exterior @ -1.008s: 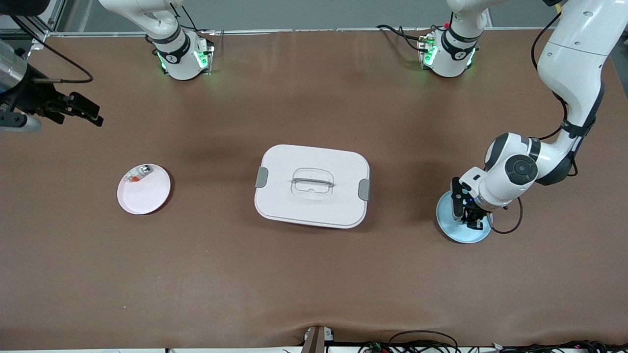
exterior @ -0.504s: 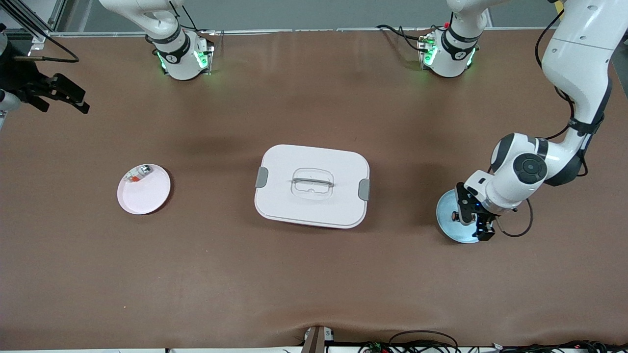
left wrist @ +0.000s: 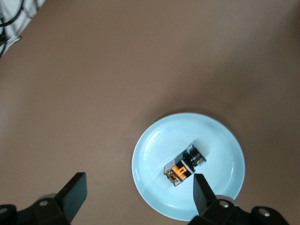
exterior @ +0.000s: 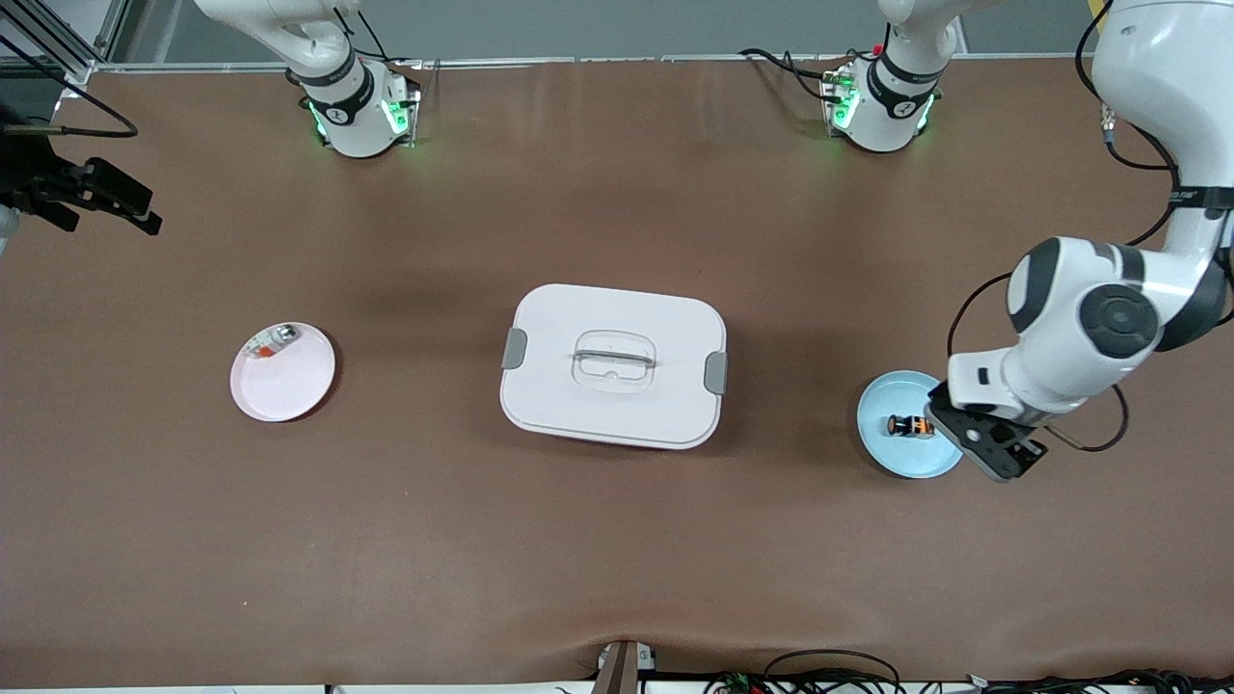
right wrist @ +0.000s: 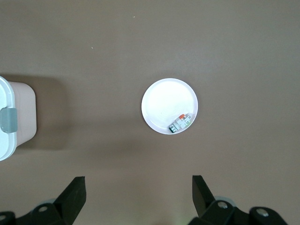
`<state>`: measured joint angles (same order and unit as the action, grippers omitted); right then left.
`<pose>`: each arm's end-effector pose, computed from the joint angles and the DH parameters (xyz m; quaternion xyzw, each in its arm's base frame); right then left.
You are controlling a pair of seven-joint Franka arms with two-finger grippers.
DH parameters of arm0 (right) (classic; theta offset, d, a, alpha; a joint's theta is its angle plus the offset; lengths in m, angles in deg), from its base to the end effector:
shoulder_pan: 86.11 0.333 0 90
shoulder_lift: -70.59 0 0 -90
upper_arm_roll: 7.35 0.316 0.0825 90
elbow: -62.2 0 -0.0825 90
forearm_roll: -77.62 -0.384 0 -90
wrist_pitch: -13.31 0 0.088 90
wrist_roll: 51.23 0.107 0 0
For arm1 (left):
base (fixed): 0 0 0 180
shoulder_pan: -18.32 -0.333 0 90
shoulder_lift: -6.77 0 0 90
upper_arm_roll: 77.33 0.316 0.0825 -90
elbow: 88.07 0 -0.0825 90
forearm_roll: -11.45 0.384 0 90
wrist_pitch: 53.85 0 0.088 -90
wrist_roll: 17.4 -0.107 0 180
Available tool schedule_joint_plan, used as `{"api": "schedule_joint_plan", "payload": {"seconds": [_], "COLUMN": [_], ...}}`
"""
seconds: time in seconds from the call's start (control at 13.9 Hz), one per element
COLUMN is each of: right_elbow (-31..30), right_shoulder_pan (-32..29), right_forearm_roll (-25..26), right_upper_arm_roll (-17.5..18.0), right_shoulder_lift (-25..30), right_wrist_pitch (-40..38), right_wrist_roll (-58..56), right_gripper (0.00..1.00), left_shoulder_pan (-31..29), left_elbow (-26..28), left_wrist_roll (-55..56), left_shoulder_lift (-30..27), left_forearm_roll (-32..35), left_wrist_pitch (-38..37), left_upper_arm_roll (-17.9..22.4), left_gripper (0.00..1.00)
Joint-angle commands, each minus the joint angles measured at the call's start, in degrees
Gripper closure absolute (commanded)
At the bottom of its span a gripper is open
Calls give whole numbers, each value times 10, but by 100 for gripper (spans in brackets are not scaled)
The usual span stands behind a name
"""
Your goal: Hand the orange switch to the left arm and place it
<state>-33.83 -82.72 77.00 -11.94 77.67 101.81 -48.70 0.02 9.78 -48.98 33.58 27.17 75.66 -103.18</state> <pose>0.5125 -0.0123 0.6384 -0.9994 0.0321 0.0042 0.0103 0.6742 -0.0482 0.3548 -0.9211 0.3828 -0.0651 0.0282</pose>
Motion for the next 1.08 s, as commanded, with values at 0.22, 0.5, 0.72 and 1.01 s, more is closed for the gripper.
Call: {"api": "schedule_joint_plan", "payload": {"seconds": [0.22,0.5,0.72,1.01], "right_elbow": [17,23,26,26], "right_shoulder_pan": [-17,-12,-16,-15], "right_forearm_roll": [3,3,4,5], "right_upper_arm_roll": [5,6,6,6], "right_shoulder_lift": [-6,-12,-13,-13], "right_wrist_pitch": [-14,-14,-15,-15], "right_wrist_roll": [-24,-24,-30,-30], "right_gripper": [0,0,0,0], "left_shoulder_pan": [-2,-3,-3,18], "left_elbow": [-127,-138,-165,-164], "left_wrist_roll": [230,327,331,323], "left_shoulder_lift": [-11,-76,-95,-141], "left_forearm_roll": [-83,-83,-89,-110], "left_wrist_pitch": [-167,-262,-320,-332], "left_upper_arm_roll": [-2,-3,0,50], "left_gripper": [0,0,0,0]}}
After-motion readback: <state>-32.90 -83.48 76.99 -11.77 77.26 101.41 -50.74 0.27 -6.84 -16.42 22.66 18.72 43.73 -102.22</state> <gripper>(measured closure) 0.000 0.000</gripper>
